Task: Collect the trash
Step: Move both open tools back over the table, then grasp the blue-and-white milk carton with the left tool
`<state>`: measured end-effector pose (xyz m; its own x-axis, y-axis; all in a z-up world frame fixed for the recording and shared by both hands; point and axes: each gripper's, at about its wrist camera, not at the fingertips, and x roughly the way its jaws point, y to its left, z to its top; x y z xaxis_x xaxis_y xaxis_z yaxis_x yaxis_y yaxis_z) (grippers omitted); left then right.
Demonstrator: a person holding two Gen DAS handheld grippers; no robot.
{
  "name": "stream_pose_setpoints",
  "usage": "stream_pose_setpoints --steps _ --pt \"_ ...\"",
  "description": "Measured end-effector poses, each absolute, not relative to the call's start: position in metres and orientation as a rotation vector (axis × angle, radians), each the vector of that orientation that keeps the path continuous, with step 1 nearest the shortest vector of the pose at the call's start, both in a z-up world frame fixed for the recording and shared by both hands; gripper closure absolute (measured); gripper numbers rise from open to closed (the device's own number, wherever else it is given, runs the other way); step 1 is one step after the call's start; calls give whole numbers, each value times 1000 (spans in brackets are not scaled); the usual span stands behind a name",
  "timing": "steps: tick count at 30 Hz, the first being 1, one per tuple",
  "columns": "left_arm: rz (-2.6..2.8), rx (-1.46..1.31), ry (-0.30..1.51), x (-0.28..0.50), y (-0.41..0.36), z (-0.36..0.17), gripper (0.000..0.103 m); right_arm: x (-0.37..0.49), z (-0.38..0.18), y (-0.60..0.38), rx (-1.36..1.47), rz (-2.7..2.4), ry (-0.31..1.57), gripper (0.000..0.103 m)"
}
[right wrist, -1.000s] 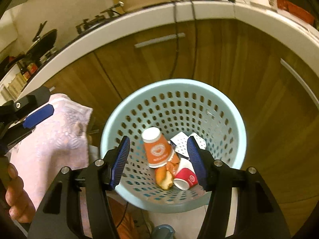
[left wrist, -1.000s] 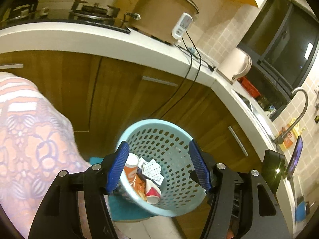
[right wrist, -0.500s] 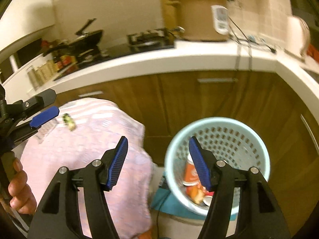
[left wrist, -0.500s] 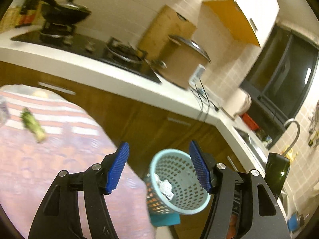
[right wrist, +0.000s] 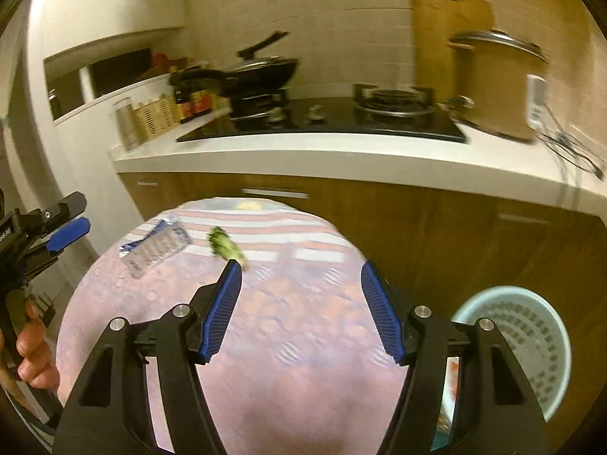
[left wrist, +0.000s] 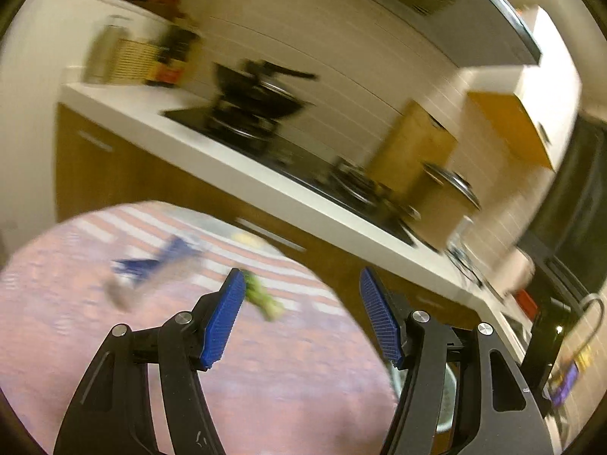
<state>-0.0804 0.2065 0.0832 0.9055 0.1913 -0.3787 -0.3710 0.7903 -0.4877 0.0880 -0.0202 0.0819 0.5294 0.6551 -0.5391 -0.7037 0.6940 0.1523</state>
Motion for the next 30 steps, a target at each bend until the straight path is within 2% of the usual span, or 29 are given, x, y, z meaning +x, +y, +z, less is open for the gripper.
stream_pose_setpoints --steps 6,12,17,19,21,30 --pt "488 -610 344 -109 272 56 35 90 58 51 -150 869 616 42" --pt "524 -617 460 -92 317 15 35 107 11 110 -233 882 672 42" --pt "469 -541 586 -56 319 -12 33 116 -17 125 -260 866 738 42" --pt "471 -497 644 -41 320 -19 27 113 -16 126 -263 883 723 42" --pt "475 -500 701 -32 324 -27 27 109 -18 129 -295 875 704 42" --pt "317 -525 688 -38 293 -20 28 105 -17 128 -305 894 693 42"
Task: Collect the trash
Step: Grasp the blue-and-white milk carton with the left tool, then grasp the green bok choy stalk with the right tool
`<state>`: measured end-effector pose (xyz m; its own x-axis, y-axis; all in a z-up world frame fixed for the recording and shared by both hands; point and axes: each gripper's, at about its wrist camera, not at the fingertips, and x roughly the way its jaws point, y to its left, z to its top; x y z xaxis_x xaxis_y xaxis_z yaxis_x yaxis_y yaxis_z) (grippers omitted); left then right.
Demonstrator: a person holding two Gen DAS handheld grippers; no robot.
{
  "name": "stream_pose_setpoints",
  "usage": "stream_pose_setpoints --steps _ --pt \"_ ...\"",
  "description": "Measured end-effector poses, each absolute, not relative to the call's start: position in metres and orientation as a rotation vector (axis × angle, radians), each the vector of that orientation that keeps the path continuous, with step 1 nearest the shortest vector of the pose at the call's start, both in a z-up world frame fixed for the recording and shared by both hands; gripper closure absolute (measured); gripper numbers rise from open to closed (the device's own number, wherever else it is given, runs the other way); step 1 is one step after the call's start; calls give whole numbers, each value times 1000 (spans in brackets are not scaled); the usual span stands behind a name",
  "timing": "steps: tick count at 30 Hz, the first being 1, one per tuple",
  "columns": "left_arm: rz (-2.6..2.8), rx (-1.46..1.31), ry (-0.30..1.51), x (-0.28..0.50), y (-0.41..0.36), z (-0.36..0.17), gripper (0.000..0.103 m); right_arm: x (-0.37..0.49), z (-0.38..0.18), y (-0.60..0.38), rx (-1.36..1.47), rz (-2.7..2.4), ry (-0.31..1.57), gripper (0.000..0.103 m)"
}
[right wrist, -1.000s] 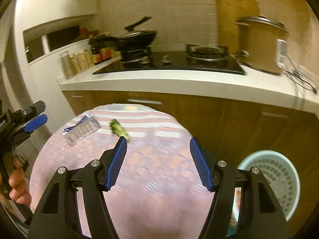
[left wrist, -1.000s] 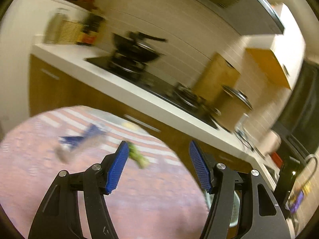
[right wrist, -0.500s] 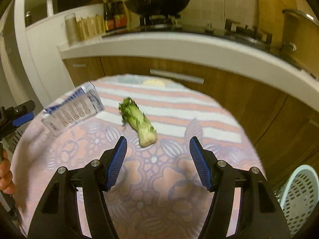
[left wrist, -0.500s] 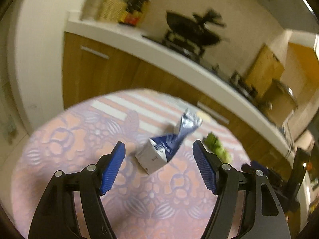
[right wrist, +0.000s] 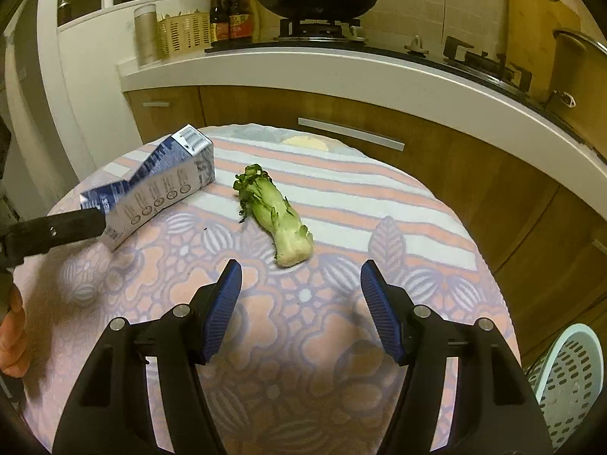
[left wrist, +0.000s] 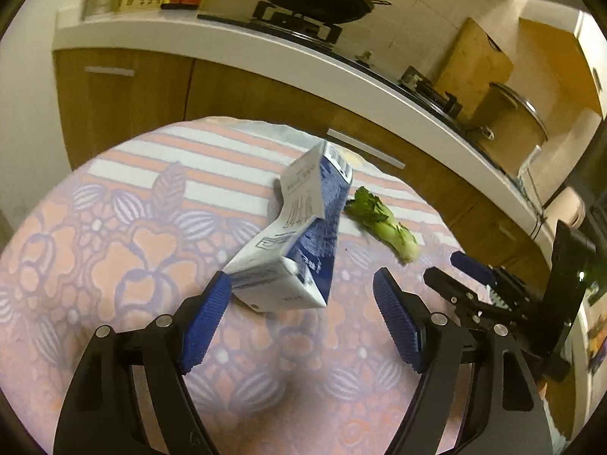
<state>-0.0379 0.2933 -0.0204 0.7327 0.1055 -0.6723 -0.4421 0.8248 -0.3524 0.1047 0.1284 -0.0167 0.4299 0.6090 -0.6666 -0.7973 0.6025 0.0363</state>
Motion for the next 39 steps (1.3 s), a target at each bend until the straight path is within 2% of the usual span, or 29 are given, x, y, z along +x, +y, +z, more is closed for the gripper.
stream_pose_setpoints --steps 11,17,19,20,21,30,37,38,39 --pt "354 -444 800 2 294 -32 27 107 -16 126 -289 907 700 41" --pt "347 -403 802 10 281 -42 27 112 -16 122 -257 905 716 41" --pt "355 -390 795 12 279 -42 31 112 -17 123 -261 908 722 41" --pt "365 -377 790 13 278 -42 36 113 -17 125 -263 909 730 41" --pt "368 -368 788 15 277 -42 48 115 -17 126 -265 908 736 41" --pt "386 -483 638 -12 290 -34 49 139 -18 155 -347 930 777 41" --pt "386 -511 613 -15 293 -34 49 147 -31 191 -441 940 819 42" --pt "388 -504 615 -14 292 -34 49 145 -32 193 -456 933 807 49" --pt "389 -498 616 -14 292 -33 49 143 -31 194 -464 943 795 67"
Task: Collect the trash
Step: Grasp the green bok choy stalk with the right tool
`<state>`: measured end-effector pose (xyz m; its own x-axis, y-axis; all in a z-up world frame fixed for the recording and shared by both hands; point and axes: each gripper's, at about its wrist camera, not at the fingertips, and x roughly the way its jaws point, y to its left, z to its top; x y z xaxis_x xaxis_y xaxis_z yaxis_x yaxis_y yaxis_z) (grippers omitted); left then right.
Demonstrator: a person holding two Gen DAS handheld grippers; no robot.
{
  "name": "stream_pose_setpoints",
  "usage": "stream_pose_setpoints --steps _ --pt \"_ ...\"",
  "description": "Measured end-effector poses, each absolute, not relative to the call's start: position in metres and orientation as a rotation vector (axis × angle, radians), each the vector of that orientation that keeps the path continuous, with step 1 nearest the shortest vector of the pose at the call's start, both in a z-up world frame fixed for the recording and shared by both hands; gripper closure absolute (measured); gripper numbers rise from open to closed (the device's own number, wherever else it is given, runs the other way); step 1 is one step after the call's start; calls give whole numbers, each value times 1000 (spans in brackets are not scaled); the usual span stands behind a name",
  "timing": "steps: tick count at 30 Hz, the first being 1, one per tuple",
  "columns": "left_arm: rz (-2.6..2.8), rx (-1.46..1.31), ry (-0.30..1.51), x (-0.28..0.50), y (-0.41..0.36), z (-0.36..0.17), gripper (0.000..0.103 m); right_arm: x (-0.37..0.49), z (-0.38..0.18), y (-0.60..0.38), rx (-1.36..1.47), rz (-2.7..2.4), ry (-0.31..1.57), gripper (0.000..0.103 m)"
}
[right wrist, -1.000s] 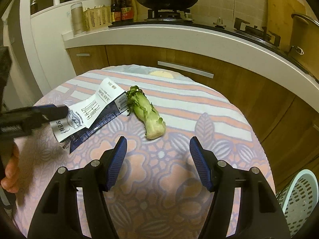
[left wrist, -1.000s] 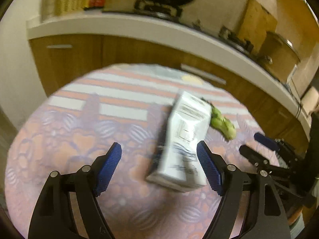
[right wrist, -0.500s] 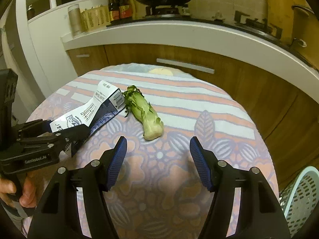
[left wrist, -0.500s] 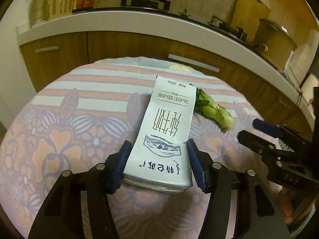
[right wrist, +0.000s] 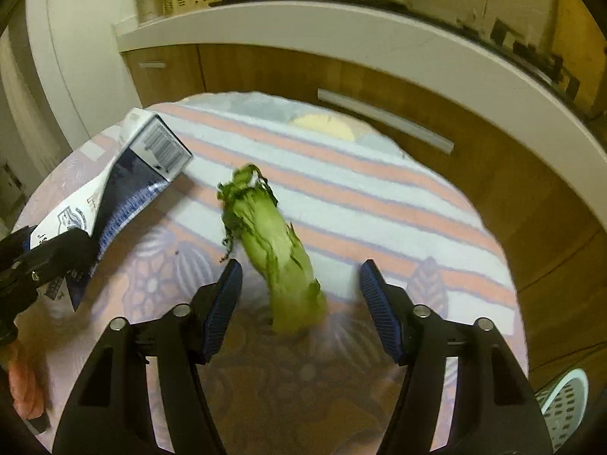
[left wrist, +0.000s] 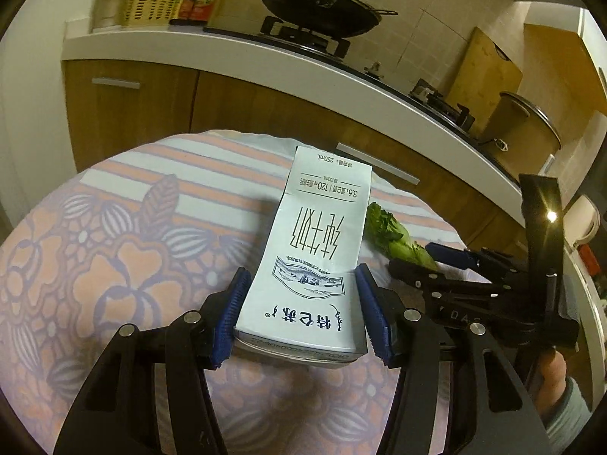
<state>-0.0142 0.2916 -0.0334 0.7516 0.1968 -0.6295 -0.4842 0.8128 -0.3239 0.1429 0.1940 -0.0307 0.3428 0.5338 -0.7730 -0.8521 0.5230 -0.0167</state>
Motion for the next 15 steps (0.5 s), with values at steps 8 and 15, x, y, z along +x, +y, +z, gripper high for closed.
stream_pose_setpoints --steps 8,15 --pt "394 -509 625 -13 289 -30 49 121 -24 179 -437 958 763 79" --pt "378 -491 595 -22 263 -8 49 108 -9 137 -346 945 761 79"
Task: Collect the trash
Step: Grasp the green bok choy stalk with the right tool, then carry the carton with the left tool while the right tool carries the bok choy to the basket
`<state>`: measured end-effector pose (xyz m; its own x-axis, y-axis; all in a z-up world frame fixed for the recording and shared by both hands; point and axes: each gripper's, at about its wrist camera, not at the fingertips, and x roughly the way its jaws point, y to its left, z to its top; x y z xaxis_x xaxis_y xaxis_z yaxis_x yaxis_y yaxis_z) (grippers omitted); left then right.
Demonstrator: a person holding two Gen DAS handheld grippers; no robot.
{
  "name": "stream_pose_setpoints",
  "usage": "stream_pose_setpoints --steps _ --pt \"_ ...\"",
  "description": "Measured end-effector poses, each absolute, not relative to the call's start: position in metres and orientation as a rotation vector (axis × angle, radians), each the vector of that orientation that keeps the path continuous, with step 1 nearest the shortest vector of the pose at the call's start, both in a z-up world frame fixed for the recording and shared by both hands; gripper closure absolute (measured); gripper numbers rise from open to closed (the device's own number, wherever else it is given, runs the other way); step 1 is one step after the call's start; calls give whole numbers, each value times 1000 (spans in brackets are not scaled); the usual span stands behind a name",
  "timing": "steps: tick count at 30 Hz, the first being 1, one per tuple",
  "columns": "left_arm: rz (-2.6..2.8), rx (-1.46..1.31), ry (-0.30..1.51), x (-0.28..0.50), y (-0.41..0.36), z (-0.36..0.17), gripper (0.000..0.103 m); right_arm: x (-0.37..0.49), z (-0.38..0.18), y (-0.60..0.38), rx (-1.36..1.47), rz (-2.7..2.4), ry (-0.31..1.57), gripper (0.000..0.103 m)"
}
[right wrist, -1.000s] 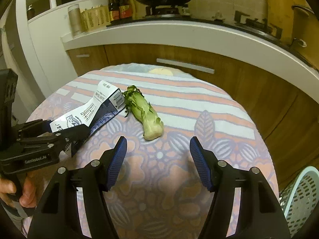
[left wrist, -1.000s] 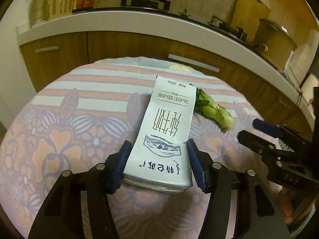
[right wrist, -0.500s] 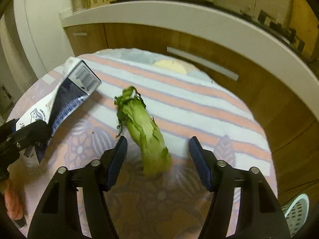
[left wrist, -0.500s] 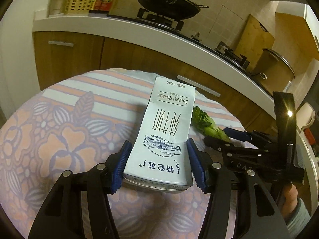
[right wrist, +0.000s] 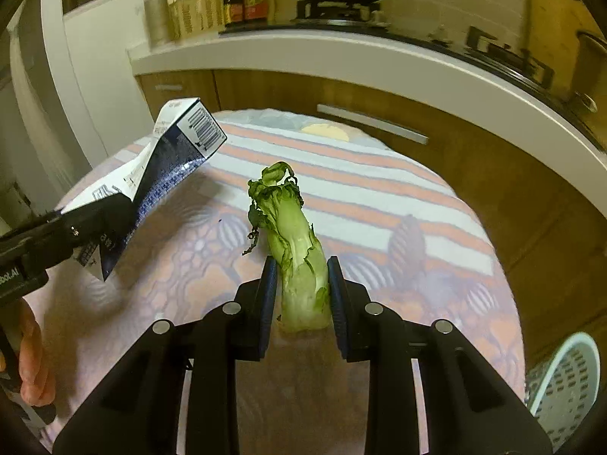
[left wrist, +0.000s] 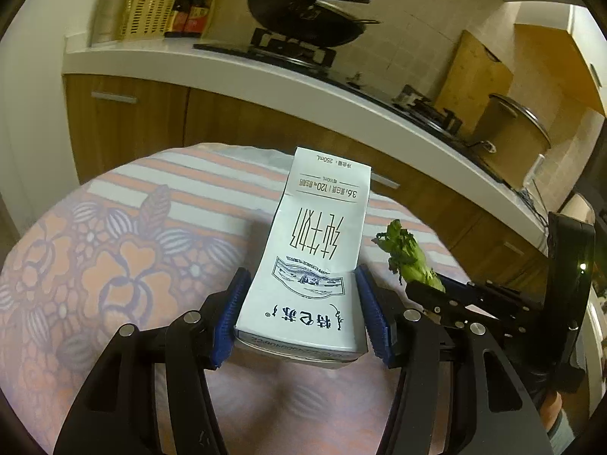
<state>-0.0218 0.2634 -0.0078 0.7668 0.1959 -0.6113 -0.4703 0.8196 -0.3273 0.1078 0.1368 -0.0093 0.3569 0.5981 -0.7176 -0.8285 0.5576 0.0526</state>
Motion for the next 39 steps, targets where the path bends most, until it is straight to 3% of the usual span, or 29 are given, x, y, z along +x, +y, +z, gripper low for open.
stream_pose_setpoints --steps 22,39 --pt "154 -418 551 3 110 34 50 110 43 -55 -83 722 677 79" --pt "-112 -315 677 108 -43 10 50 165 -3 -236 105 366 771 79"
